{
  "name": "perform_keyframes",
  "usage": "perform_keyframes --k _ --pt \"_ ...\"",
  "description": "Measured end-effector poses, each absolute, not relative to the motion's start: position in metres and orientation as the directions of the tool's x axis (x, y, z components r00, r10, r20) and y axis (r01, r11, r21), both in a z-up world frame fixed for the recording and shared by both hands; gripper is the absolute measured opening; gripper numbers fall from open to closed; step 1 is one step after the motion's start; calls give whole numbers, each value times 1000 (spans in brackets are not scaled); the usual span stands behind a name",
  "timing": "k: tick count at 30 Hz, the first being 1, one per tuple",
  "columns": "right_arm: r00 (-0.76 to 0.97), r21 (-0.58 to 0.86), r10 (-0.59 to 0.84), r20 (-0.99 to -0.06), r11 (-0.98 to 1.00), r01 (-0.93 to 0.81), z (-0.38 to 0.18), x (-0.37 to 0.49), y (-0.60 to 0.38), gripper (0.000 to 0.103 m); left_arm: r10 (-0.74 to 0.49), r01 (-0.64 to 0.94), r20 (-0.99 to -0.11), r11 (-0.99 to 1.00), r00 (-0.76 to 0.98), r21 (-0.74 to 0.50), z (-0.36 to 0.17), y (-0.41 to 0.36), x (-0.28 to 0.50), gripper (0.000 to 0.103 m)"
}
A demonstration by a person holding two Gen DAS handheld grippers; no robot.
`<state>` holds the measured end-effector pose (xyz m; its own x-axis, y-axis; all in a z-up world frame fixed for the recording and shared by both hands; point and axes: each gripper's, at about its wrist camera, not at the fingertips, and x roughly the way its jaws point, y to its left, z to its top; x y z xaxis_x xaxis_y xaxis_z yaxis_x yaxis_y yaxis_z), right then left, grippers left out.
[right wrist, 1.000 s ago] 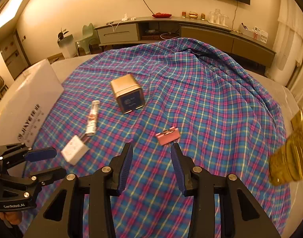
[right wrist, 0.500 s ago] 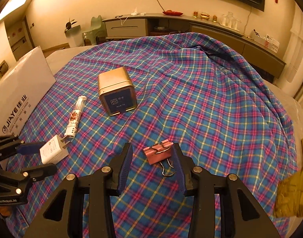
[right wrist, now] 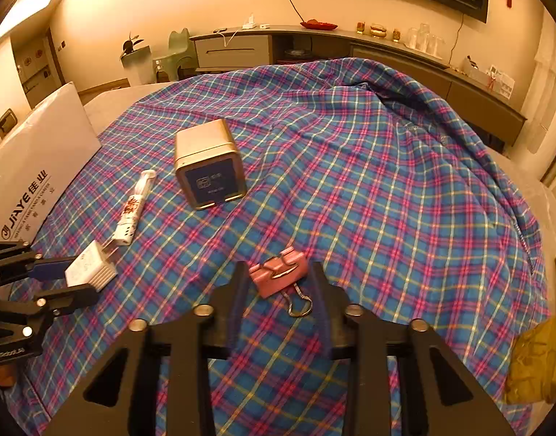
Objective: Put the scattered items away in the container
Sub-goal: 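Grasp the white charger with the left tool while the right grasps the pink binder clip, then lift the charger and binder clip and carry them over the white box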
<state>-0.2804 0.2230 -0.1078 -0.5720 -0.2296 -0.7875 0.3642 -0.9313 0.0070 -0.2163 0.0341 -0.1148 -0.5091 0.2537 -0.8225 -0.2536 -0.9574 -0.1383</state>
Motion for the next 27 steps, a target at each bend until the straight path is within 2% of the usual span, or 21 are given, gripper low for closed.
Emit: perform_keyframes --k 1,4,6,7,27 --pt "-572 10 -231 -787 -931 364 -108 -282 223 46 253 -252 -822 -958 -510 -138 -115 34 -216 32" --pt "-570 11 -236 -787 -929 370 -109 -285 220 46 253 -251 -821 -958 -512 -139 -113 33 -214 32" --pt "-556 16 -244 -795 -924 382 -111 -285 216 43 256 -252 -818 -957 -515 -141 -111 31 -213 31" --pt "-554 11 -241 -797 -923 386 -112 -285 213 38 258 -252 -817 -957 -516 -143 -110 30 -212 31" --pt "-555 35 -292 -779 -903 427 -89 -248 203 36 291 -246 -794 -952 -534 -184 -89 18 -200 31"
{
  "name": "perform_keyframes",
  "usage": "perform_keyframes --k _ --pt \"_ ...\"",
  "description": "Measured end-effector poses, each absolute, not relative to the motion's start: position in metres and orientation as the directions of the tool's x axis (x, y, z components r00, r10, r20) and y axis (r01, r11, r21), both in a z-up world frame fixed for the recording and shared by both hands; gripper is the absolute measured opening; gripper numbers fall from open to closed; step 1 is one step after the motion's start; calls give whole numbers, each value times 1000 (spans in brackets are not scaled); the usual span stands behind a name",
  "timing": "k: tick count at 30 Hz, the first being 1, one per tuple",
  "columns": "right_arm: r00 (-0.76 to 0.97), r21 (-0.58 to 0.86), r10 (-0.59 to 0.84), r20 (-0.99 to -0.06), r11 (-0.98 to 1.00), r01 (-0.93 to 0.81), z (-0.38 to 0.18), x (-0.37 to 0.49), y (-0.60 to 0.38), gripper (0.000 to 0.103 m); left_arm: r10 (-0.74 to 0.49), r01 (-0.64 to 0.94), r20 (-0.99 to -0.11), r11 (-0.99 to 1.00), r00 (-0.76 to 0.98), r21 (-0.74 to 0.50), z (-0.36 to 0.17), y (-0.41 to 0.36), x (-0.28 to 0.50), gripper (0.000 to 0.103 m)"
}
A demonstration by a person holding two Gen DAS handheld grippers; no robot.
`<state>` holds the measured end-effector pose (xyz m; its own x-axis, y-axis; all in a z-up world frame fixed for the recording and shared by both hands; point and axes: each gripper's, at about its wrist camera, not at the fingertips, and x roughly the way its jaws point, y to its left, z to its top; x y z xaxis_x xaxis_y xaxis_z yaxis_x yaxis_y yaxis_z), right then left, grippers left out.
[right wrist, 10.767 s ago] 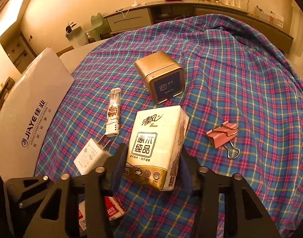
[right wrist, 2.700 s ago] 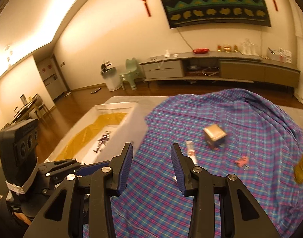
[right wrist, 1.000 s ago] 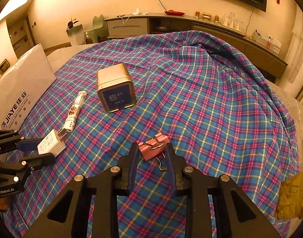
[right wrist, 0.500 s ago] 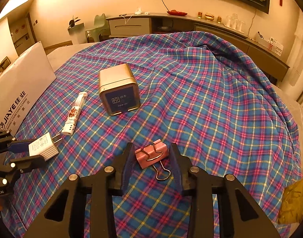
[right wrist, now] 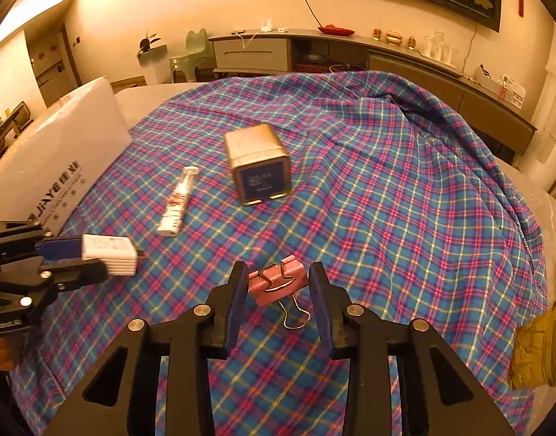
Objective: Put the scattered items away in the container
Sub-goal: 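Lift the charger and binder clip and carry them over the white box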
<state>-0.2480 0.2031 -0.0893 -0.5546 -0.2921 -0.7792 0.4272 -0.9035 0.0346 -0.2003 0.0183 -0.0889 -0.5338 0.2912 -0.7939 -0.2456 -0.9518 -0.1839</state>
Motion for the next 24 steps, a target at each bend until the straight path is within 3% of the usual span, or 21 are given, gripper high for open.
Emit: perform_keyframes --k 24 --pt "-558 63 -391 -732 -854 516 -42 -184 164 36 313 -264 -753 -946 -579 -191 -55 -1 -171 31"
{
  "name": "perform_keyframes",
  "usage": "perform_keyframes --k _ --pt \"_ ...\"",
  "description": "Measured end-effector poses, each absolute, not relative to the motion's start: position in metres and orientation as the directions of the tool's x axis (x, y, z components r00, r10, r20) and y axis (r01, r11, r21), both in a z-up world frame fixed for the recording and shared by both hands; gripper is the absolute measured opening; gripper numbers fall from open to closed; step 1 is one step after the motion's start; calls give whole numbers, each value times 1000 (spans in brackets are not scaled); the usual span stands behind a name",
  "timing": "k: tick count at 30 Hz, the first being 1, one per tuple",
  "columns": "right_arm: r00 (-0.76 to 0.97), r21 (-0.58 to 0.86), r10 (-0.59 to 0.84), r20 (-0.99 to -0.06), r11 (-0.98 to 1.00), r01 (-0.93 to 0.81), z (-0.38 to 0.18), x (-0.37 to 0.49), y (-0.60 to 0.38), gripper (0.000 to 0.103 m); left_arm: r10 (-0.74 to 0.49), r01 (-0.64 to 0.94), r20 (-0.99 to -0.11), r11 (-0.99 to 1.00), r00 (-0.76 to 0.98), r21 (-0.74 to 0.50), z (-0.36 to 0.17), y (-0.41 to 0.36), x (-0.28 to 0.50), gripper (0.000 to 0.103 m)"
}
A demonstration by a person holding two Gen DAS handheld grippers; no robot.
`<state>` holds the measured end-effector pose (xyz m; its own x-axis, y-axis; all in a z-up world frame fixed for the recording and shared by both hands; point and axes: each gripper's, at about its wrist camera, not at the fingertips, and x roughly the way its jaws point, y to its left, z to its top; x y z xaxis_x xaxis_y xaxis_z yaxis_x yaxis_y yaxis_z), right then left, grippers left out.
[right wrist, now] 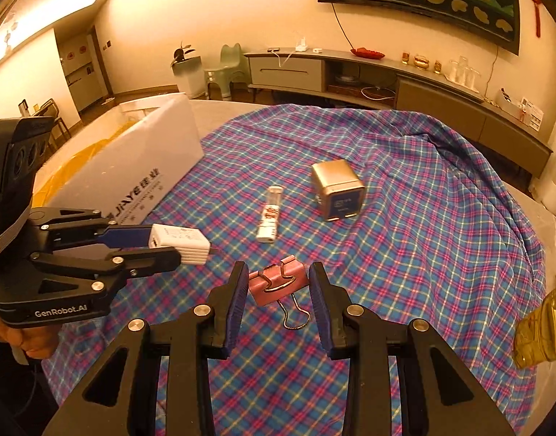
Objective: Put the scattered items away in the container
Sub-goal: 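Lift the charger and binder clip and carry them over the white box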
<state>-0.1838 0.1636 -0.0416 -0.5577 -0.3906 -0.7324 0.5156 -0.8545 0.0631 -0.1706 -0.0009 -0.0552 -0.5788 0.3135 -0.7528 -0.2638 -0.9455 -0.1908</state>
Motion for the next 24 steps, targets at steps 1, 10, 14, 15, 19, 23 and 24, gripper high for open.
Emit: perform_keyframes --k 1,10,14,15,19,23,24 --pt "-558 66 -396 -729 -852 519 -39 -180 161 36 314 -266 -749 -945 -584 -189 -53 -2 -168 31" --pt "-572 95 -440 -692 -841 533 -18 -150 147 36 327 -270 -718 -942 -614 -198 -33 -16 -150 31" --pt "-577 105 -459 -676 -835 541 -10 -140 140 36 336 -271 -702 -940 -629 -206 -22 -22 -142 31" --pt "-578 106 -462 -673 -833 543 -8 -137 138 36 337 -271 -698 -940 -632 -208 -20 -23 -140 31" --pt "-584 113 -476 -657 -829 548 -1 -124 131 36 350 -275 -678 -936 -647 -220 -10 -32 -131 31" --pt "-587 135 -490 -644 -829 543 5 -112 127 36 361 -278 -659 -932 -659 -233 0 -41 -124 31" --pt "-589 136 -492 -642 -828 543 6 -110 126 36 363 -278 -655 -931 -663 -235 2 -43 -122 31"
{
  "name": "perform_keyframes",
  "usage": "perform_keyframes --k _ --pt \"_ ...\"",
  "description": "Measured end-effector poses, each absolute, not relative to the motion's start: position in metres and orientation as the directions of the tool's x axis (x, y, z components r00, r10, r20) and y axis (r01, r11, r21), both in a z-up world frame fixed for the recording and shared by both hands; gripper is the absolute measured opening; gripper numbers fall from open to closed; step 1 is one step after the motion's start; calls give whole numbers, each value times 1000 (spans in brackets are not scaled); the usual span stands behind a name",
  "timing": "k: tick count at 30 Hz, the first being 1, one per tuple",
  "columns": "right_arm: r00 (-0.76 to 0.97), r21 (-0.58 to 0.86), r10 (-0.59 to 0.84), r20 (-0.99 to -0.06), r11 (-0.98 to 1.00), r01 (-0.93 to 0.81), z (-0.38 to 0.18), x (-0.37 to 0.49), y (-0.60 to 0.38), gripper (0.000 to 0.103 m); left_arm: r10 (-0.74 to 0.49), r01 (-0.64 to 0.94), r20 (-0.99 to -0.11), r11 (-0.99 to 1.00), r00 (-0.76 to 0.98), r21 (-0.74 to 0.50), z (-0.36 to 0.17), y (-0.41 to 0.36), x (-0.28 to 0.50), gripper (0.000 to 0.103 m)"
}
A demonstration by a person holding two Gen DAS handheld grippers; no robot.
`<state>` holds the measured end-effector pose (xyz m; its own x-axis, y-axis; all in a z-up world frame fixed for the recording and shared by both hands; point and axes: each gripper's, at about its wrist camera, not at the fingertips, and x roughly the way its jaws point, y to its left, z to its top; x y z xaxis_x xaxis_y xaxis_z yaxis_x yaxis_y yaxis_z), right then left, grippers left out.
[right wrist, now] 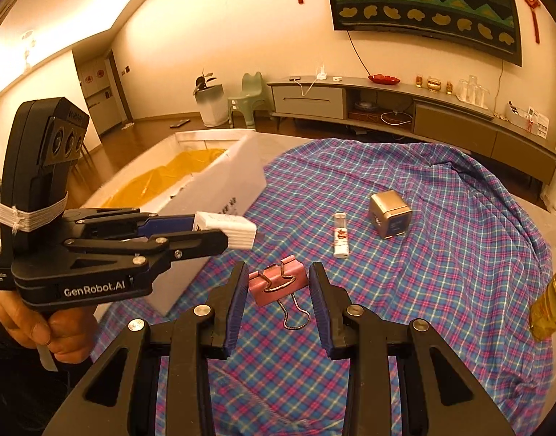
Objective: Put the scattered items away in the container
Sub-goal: 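Lift the charger and binder clip and carry them over the white box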
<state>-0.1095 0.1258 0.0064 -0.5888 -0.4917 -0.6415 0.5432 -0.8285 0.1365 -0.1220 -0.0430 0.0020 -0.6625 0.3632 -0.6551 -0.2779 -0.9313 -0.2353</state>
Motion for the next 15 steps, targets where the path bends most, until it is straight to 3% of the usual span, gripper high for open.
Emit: perform_keyframes --k 15 --pt "-613 188 -540 -577 -818 543 35 -71 105 36 378 -269 -596 -925 -708 -268 26 -76 -98 31"
